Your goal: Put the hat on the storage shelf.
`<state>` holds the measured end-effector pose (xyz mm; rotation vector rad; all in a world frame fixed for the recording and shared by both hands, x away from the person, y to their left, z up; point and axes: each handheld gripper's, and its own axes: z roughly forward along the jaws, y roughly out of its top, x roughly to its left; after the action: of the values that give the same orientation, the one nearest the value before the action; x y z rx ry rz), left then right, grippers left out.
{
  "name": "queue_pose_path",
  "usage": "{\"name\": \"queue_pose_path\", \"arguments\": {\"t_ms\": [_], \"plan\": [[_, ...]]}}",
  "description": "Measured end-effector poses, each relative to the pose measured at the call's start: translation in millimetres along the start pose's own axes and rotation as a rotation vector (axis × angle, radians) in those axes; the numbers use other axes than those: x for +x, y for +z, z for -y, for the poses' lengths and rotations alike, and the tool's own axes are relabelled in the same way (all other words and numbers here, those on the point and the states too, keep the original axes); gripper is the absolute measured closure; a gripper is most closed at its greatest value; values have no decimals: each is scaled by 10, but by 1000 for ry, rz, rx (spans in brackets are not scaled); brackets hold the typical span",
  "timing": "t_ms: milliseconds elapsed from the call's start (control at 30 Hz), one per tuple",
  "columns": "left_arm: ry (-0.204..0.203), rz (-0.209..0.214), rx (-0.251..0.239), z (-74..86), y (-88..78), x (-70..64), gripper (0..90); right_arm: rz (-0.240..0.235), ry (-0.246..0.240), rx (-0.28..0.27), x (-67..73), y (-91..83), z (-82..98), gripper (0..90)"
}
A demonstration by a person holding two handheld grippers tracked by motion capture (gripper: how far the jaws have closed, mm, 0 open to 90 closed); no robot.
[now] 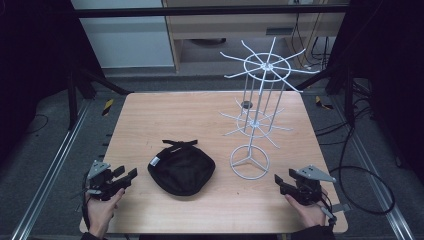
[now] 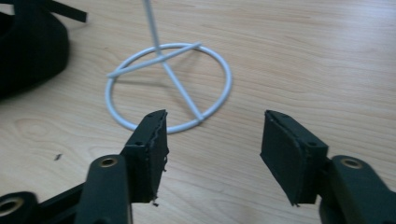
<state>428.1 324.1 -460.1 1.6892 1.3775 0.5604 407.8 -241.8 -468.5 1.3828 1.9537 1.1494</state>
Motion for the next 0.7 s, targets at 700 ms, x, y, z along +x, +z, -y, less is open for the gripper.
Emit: {"name": "queue_pose_path", "arguments": {"t_ms": [700], "plan": [[34, 49, -34, -131, -4, -211, 466, -173, -95, -35, 788, 198, -298, 494]]}}
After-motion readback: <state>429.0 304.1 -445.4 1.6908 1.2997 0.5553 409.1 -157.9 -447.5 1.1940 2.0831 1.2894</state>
